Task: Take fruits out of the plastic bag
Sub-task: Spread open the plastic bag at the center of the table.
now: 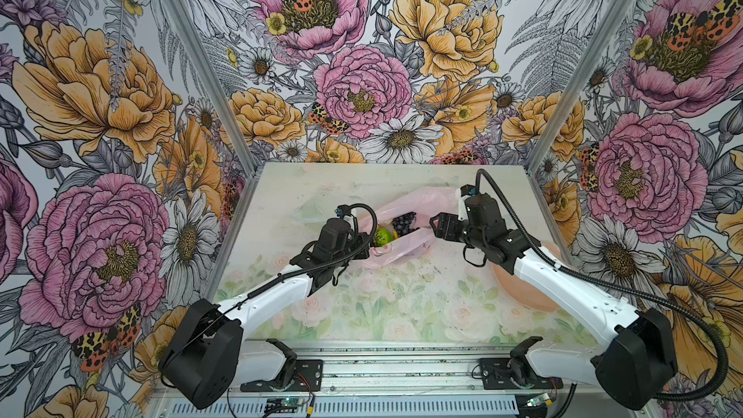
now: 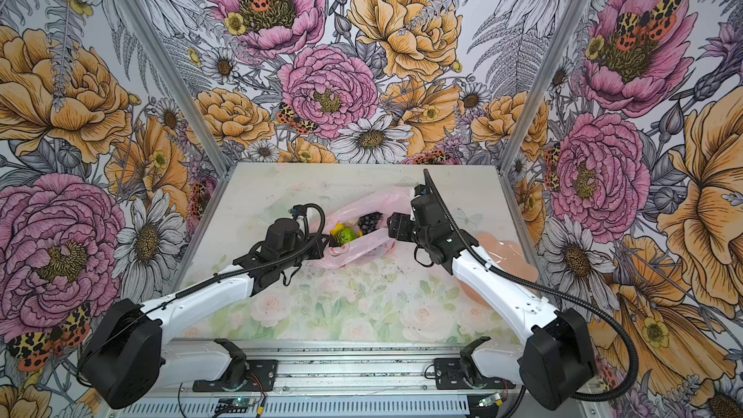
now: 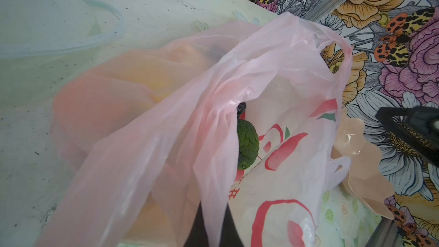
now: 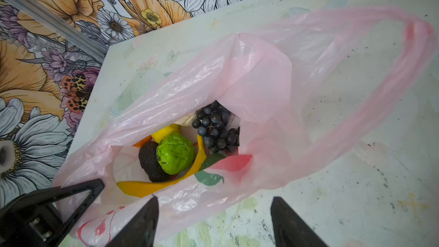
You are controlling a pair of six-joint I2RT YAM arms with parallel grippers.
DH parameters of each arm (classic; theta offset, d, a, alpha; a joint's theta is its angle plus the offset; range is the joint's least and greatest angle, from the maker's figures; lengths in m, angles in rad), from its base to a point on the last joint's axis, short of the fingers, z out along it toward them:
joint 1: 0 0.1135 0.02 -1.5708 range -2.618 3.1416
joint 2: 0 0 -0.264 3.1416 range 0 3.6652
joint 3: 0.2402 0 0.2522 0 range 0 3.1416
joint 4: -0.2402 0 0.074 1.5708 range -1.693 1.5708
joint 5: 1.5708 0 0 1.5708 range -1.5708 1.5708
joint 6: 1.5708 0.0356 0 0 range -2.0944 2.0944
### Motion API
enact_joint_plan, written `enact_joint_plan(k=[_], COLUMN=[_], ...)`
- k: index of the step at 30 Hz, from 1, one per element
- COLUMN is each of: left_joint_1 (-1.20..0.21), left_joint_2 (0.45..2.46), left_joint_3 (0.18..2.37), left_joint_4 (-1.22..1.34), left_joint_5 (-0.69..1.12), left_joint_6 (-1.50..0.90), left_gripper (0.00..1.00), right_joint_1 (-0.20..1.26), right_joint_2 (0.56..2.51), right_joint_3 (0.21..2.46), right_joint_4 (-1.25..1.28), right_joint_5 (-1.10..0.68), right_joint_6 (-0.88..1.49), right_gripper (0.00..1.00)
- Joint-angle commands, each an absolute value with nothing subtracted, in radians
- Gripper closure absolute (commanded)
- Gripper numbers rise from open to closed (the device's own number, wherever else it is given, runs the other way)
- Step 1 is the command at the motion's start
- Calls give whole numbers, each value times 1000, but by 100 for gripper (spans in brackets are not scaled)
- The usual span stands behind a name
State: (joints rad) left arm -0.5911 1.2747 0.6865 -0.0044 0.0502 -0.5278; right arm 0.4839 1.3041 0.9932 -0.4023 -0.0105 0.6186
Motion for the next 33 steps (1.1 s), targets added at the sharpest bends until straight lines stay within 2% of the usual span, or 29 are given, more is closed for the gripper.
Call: enact_joint_plan(k=[1,6,8,10,15,17,18,23,25,26,28,30,33], left_joint_1=[-627,-659,-660,-650,-540,-486,-461,-348,-325,-322,-336,-372,-461], left_joint_2=[1262,1253,1253,1248,1233,1242,1250,1319,1336,1333,1304,1244,1141], left_joint_3=[657,636,632,627,550,518,506,443,439,447,475,529,617], left_joint_4=[55,58,52,55,217,289,316,483,480,442,336,138,-147], left_joint_5=[0,-47,-58,-58,64,106,127,249,275,273,253,147,-107], left_joint_6=[-498,-491,-498,-511,-636,-690,-716,-853,-868,-864,-819,-758,-665], left_gripper=[100,100,100,100,100,100,100,100,100,96,82,64,39], right_joint_1=[520,530,531,529,483,457,446,388,376,376,379,385,403], right_joint_2=[1397,1528,1560,1569,1499,1453,1436,1433,1452,1457,1452,1435,1399], right_joint_3=[1066,1132,1136,1116,937,841,801,622,601,601,603,615,640], right_joint_4=[-421,-417,-415,-406,-235,-104,-53,273,330,336,343,310,232], right_joint_5=[81,89,82,79,-41,-121,-155,-292,-310,-308,-308,-291,-248], right_joint_6=[635,641,640,639,677,697,705,799,825,826,825,806,760], right_gripper=[23,23,27,39,87,97,100,100,100,100,100,100,100])
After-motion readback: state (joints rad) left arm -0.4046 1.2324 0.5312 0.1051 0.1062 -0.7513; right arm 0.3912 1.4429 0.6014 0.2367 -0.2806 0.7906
